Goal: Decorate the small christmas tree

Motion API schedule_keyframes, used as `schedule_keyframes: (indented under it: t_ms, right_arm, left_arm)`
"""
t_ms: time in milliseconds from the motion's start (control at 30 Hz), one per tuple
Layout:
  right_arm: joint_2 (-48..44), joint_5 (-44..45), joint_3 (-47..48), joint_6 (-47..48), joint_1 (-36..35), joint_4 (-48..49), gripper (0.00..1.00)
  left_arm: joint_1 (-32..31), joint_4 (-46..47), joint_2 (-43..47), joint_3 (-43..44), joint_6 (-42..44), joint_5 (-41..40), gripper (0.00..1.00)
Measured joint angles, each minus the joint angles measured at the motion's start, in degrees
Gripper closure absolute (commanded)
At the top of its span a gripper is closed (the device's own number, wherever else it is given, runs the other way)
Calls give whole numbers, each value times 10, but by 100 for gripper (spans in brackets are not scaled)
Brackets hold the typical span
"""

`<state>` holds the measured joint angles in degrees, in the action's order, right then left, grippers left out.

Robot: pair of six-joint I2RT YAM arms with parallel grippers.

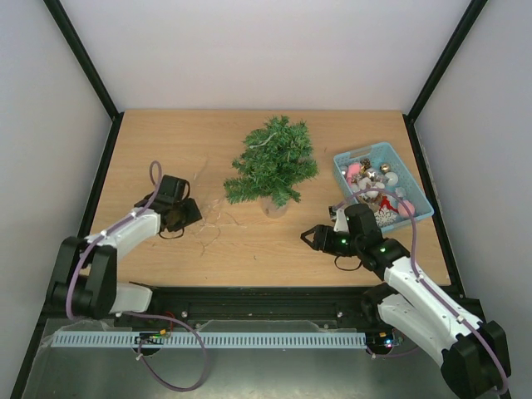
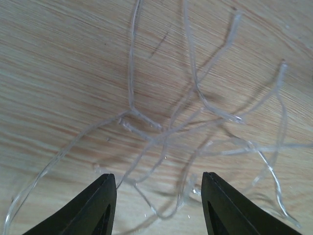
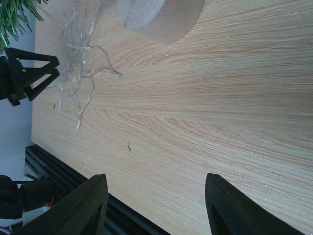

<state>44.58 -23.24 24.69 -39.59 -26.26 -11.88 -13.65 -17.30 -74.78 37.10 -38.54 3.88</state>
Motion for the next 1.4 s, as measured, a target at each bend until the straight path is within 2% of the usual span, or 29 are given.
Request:
schedule_keyframes:
  t_ms: [167, 433, 733, 867, 1000, 1233, 1400]
  right_arm:
    - [0, -1, -1, 0, 0, 2, 43]
    - [1, -1, -3, 0, 0, 3, 43]
    - [8, -2, -9, 0, 0, 11, 42]
    - [15, -3, -9, 0, 0, 13, 42]
    - [15, -3, -9, 0, 0, 15, 42]
    - [16, -3, -9, 0, 0, 15, 42]
    - [17, -3, -9, 2, 0, 15, 42]
  left_arm:
    - [-19, 28, -61, 19, 10, -23, 50]
    - [-74, 52, -71, 56, 25, -76, 52]
    - [-85, 64, -116, 61, 39, -94, 53]
    - [-87, 71, -119, 61, 44, -97, 54]
    - [-87, 78, -122, 61, 50, -97, 66]
    - [-88, 79, -125, 60, 54, -93, 68]
    - [-88, 80, -86, 31, 52, -83, 68]
